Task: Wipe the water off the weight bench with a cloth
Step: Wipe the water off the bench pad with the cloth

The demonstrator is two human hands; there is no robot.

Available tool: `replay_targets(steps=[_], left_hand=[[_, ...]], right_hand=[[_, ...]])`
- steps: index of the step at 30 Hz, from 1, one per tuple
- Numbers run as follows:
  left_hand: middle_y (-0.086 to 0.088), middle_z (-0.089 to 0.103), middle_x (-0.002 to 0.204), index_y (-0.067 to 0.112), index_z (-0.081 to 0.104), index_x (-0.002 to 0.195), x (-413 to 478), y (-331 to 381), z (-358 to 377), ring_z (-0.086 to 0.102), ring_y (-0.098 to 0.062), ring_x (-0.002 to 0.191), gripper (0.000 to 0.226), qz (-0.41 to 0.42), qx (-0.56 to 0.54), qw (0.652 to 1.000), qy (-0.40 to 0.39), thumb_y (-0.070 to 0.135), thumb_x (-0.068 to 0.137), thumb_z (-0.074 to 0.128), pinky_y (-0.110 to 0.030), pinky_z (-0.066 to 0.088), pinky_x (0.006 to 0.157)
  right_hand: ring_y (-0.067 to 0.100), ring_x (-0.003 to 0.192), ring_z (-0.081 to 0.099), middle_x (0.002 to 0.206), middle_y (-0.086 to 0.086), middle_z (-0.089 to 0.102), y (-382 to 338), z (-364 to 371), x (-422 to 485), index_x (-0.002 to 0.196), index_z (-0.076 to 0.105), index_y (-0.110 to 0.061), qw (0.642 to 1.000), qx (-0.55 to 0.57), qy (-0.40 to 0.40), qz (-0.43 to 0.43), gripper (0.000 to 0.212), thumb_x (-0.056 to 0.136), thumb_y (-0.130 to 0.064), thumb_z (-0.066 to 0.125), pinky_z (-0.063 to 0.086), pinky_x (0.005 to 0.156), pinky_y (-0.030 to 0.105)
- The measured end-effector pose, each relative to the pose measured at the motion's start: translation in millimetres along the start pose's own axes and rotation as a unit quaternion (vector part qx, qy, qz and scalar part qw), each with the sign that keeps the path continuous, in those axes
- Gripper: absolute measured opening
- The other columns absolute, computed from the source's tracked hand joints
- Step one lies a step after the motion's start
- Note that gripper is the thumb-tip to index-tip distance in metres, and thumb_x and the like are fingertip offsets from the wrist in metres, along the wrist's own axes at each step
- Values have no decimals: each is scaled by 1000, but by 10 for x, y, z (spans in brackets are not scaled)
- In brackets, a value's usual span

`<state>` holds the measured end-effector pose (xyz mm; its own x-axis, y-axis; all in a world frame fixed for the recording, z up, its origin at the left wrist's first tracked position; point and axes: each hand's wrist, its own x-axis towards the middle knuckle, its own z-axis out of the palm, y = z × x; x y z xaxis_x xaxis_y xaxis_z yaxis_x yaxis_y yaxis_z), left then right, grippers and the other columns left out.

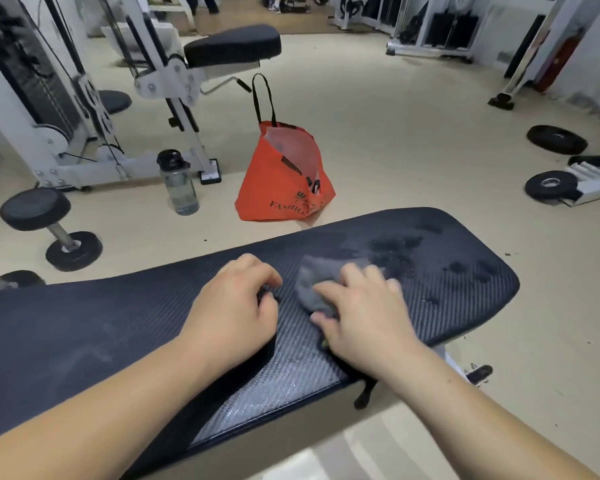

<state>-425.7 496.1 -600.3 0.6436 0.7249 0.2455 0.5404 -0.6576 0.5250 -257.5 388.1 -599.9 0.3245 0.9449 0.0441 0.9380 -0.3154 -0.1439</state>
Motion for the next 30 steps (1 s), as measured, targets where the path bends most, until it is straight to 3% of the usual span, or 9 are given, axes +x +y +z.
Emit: replay_targets(steps=[2,4,10,12,16,22,24,27,30], left_hand=[[11,58,93,26,69,93,68,31,17,57,-15,89,25,-5,-6,1000,-3,16,78,52,-39,54,81],[12,58,94,25,70,95,130,29,37,55,-13,88,30,-7,-8,1000,-4,15,76,49,-38,53,82],[15,57,99,27,71,103,345,151,125,49,-8,88,25,19,10,999,-29,14,86,59,-34,49,83],[14,59,103,28,70,105,437,223,169,54,-10,92,25,30,14,998,-44,17,86,58,-35,51,85],[9,63,105,25,71,102,569,268,232,60,-17,102,26,43,22,997,-58,14,83,57,-36,52,88],[8,63,113,24,71,113,669,146,216,60,-17,109,31,25,45,997,-64,16,87,56,-38,52,95],[8,64,113,23,71,112,709,107,222,60,-17,109,30,23,50,996,-67,16,87,57,-38,52,95],[4,65,109,22,72,108,790,62,242,61,-22,108,31,23,56,996,-65,13,82,58,-38,52,94],[3,65,111,21,72,110,873,52,268,59,-22,111,32,26,67,995,-66,13,83,58,-38,51,95]], right_hand=[[25,113,45,110,-7,50,-167,-7,-155,125,63,-45,992,51,-45,-103,42,88,-63,58,36,91,44],[20,111,42,106,-11,47,-111,-65,-168,127,60,-52,986,91,-80,-116,44,86,-67,61,37,94,41],[29,124,43,129,0,52,653,-152,96,129,62,-45,975,16,0,221,39,94,-60,54,39,100,44],[30,123,43,129,2,51,491,-73,82,126,64,-39,980,-4,13,198,37,95,-56,53,39,97,44],[24,118,45,112,-8,51,160,-19,-3,124,64,-46,996,86,-34,-6,42,86,-64,61,43,99,41],[31,122,45,127,0,55,630,-6,461,122,67,-44,970,37,55,234,37,92,-61,56,40,98,44],[31,123,44,127,1,53,507,61,559,123,67,-40,980,32,49,192,37,92,-58,57,40,97,44],[24,120,44,119,-7,53,298,88,607,127,65,-47,994,104,3,25,43,87,-63,62,41,101,43],[23,120,46,120,-9,57,559,42,722,127,63,-52,992,87,28,92,47,84,-70,62,40,98,41]])
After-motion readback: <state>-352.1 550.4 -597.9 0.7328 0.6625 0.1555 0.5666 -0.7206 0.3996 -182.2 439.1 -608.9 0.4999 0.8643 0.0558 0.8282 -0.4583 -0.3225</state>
